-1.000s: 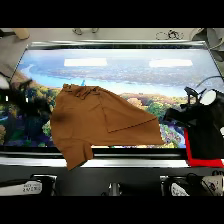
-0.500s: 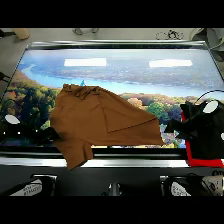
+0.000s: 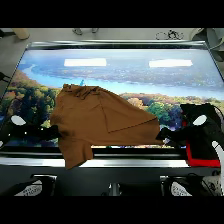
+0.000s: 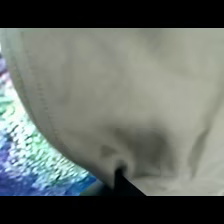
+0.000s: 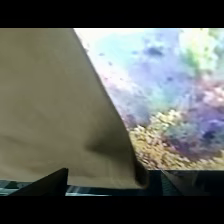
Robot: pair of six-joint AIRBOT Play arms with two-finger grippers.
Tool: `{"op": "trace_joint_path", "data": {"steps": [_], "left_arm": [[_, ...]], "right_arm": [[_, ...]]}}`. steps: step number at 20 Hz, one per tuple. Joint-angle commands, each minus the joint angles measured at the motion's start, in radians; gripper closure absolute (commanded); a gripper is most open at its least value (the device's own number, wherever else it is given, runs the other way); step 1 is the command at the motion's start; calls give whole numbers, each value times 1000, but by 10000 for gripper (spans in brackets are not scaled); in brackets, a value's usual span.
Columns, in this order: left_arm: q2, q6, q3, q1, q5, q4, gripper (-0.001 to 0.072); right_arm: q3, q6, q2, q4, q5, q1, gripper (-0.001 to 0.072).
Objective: Fold the shirts.
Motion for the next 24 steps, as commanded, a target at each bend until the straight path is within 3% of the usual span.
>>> {"op": "trace_joint_path", "data": {"steps": [1,2,3,6,8,12,14,16,24], "left_arm": [[95,-4,0,-9,-4,-8,681],[129,-4,7,-9,-6,-8,682],[164,-4,28,-8,-18,-8,682],[266,-3,238,-8,-84,-6,684],[338,-4,527,-8,-80,-7,684],[399,-3,1268,-8,68,8,683],[400,-40,1509,-8,83,6,684],[439,-107,1551,-8,63,-7,684],[458,-105,1385,-8,-111,121,683]], "right_arm": [[-31,-64,-71,164,-95,2,190],[-30,-89,-90,211,-90,2,414],[-17,-84,-95,226,-59,2,688],[176,-125,-21,223,64,2,688],[438,-132,107,224,67,0,688],[990,-145,427,180,-264,0,688],[1128,-72,544,39,-315,0,688],[1161,54,612,-72,-249,0,688],[1161,62,537,-173,144,0,688]]}}
